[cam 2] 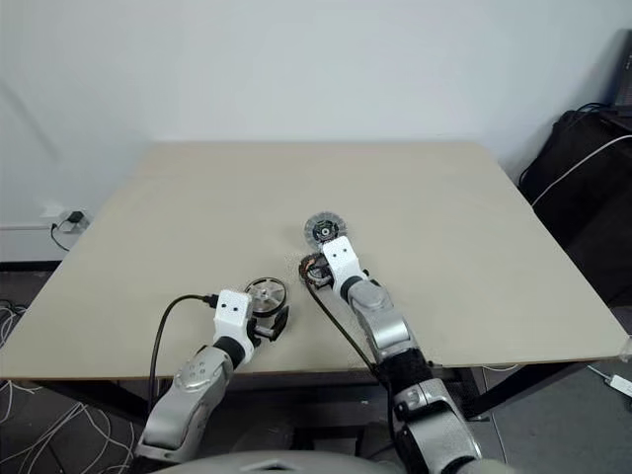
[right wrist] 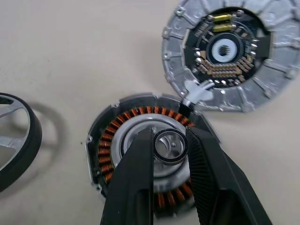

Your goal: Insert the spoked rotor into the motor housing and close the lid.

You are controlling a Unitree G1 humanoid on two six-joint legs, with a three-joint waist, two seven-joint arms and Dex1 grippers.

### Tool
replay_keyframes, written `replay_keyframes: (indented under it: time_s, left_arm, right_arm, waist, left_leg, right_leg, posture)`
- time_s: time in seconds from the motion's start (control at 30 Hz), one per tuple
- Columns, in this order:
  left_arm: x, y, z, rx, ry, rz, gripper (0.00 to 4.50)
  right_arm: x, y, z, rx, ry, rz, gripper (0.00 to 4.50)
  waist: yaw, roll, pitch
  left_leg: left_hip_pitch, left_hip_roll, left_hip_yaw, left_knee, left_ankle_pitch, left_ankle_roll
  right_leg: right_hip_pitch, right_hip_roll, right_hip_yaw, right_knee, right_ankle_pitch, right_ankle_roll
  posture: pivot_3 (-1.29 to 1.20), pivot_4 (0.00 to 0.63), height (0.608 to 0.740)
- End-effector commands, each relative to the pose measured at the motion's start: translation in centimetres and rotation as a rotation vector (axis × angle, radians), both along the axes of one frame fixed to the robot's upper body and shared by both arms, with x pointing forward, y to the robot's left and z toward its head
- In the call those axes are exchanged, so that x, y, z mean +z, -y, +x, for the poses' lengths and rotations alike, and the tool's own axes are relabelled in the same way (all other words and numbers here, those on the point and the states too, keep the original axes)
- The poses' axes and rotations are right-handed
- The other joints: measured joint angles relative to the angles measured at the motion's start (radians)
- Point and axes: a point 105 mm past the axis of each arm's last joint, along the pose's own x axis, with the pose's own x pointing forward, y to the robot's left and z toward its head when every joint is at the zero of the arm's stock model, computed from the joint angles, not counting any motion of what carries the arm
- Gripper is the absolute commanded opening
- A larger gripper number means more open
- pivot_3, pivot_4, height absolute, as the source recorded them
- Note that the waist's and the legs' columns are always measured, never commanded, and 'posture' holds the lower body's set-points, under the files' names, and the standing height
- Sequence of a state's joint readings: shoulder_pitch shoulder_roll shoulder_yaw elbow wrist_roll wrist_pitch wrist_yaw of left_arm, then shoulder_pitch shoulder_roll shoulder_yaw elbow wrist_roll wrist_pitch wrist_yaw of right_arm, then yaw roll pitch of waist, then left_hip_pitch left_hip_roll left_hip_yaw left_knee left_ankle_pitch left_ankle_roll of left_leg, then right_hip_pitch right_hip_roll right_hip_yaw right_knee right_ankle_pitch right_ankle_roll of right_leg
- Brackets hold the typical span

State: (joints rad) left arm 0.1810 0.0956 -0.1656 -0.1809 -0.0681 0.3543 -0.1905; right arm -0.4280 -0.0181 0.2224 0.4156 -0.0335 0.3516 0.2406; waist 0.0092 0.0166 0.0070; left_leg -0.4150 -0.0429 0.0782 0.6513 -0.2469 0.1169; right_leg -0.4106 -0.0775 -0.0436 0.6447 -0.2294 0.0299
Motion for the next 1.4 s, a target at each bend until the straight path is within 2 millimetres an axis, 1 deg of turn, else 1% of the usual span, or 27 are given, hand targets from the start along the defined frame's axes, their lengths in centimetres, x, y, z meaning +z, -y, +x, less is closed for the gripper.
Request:
replay_keyframes:
  time_s: [0.03,0.3,0.53,0.73,1.2,1.27,1.33,1.4]
  left_arm:
    - [2.2,0.0,0.6,0.017,0.093,-0.014,4.50]
    - [2.2,-0.3,0.3,0.031,0.092,-0.014,4.50]
    - [2.2,-0.3,0.2,0.031,0.091,-0.015,4.50]
    - [2.2,-0.4,0.2,0.034,0.091,-0.014,4.50]
    - [2.1,-0.4,0.0,0.044,0.087,-0.020,4.50]
    - [2.1,-0.3,0.0,0.044,0.086,-0.021,4.50]
    - [2.1,-0.3,0.1,0.043,0.085,-0.023,4.50]
    - [2.1,-0.2,0.1,0.041,0.085,-0.023,4.50]
  right_arm:
    - [0.9,-0.8,0.9,0.022,0.038,0.009,0.68]
    - [0.0,-1.3,1.2,0.045,0.012,-0.008,0.68]
    - [-0.1,-1.7,1.4,0.053,0.009,-0.002,0.68]
    - [0.3,-2.3,1.6,0.065,0.014,0.010,0.68]
    - [-0.3,-1.9,1.8,0.056,-0.001,0.003,0.68]
    - [-0.3,-1.9,1.8,0.058,-0.004,0.008,1.41]
    - [-0.2,-1.9,1.7,0.058,0.000,0.017,1.98]
    - [0.2,-2.0,1.8,0.053,0.012,0.036,2.69]
  waist:
    - [-0.002,0.000,0.000]
    - [-0.016,0.000,0.000]
    - [-0.022,0.000,0.000]
    - [-0.022,0.001,0.000]
    - [-0.022,0.001,0.000]
    - [-0.022,0.001,0.000]
    - [-0.022,0.001,0.000]
    - [-0.022,0.001,0.000]
  left_leg:
    - [0.000,0.000,0.000,0.000,0.000,-0.001]
    - [0.000,0.000,0.000,0.000,0.001,-0.002]
    - [0.001,0.000,0.000,-0.001,0.002,-0.003]
    - [0.001,0.000,0.000,-0.001,0.002,-0.003]
    - [0.001,0.000,0.000,-0.002,0.002,-0.003]
    - [0.001,0.000,0.000,-0.002,0.002,-0.004]
    - [0.001,0.000,0.000,-0.002,0.002,-0.004]
    - [0.001,0.000,0.000,-0.002,0.002,-0.004]
  right_leg:
    - [0.000,0.000,0.000,0.000,0.000,0.000]
    - [0.000,0.000,0.000,0.001,0.000,0.000]
    - [0.000,0.001,0.000,0.001,0.000,0.000]
    - [0.000,0.001,0.000,0.002,0.000,0.000]
    - [0.000,0.001,0.000,0.001,0.000,0.000]
    - [0.000,0.001,0.000,0.001,0.000,0.000]
    - [0.000,0.001,0.000,0.001,0.000,0.000]
    - [0.000,0.001,0.001,0.001,0.000,0.000]
  posture:
    - [0.00,0.000,0.740]
    - [0.00,0.000,0.740]
    - [0.00,0.000,0.740]
    - [0.00,0.000,0.740]
    - [0.00,0.000,0.740]
    - [0.00,0.000,0.740]
    - [0.00,0.000,0.740]
    - [0.00,0.000,0.740]
